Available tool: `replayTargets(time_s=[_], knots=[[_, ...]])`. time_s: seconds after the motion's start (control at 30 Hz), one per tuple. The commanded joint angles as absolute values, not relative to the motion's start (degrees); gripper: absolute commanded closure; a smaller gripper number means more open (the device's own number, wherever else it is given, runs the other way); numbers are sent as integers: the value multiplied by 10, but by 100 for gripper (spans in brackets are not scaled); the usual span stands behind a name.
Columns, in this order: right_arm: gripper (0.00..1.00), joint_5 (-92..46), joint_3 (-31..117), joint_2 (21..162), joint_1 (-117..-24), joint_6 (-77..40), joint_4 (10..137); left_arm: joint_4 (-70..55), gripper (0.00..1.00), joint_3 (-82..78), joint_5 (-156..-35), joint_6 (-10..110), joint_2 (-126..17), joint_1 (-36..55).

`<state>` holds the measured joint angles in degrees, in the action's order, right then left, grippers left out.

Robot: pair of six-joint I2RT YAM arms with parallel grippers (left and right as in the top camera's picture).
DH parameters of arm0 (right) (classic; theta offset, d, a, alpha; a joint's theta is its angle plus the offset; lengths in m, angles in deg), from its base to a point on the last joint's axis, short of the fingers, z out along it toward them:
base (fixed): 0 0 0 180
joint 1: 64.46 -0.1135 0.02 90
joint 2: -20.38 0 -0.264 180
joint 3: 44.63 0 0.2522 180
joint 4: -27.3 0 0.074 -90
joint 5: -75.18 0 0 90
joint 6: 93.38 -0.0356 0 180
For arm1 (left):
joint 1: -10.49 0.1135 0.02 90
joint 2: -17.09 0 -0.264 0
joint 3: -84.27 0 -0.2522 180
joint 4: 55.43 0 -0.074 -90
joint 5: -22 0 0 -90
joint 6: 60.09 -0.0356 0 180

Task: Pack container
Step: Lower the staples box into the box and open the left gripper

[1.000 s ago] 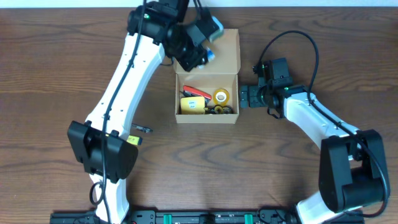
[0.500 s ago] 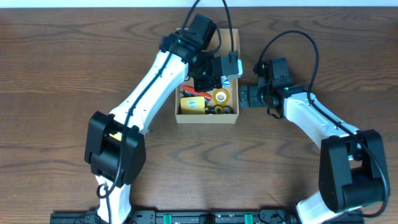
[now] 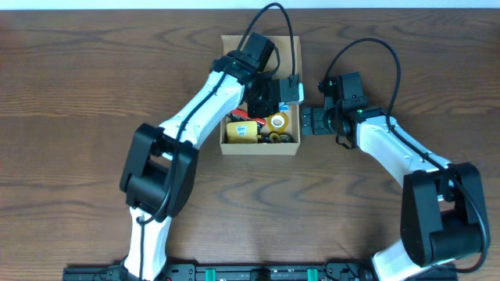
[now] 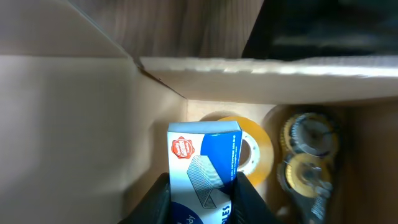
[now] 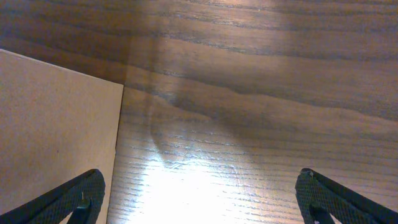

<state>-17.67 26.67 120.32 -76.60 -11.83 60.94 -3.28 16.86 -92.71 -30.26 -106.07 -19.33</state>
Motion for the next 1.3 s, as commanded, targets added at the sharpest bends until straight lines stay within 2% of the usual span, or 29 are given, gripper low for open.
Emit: replayTargets(time_s=[0.0, 0.37, 0.53, 0.6, 0.7, 0.8, 0.93, 1.0, 1.17, 1.27], knots=[[1, -177, 265, 1208, -764, -110, 610, -36, 94, 164, -906, -319, -1071, -201], [1, -177, 265, 1208, -764, -110, 610, -47, 94, 164, -883, -344, -1074, -210], [1, -177, 265, 1208, -764, -110, 610, -45, 69, 164, -883, -343, -1074, -210], [1, -177, 265, 1208, -764, -110, 610, -45, 51, 164, -883, -343, -1074, -210], [1, -177, 265, 1208, -764, -110, 610, -45, 34, 164, -883, -343, -1074, -210], [1, -177, 265, 1208, -764, -110, 610, -45, 28, 165, -883, -342, -1074, -210], [1, -177, 265, 1208, -764, -110, 610, -45, 11, 167, -883, -332, -1069, -210], [1, -177, 265, 1208, -764, -110, 610, -44, 11, 177, -883, -303, -1062, -210], [1, -177, 265, 1208, -764, -110, 610, -26, 18, 193, -884, -266, -1019, -210], [1, -177, 265, 1208, -764, -110, 610, -3, 27, 193, -884, -266, -983, -210]])
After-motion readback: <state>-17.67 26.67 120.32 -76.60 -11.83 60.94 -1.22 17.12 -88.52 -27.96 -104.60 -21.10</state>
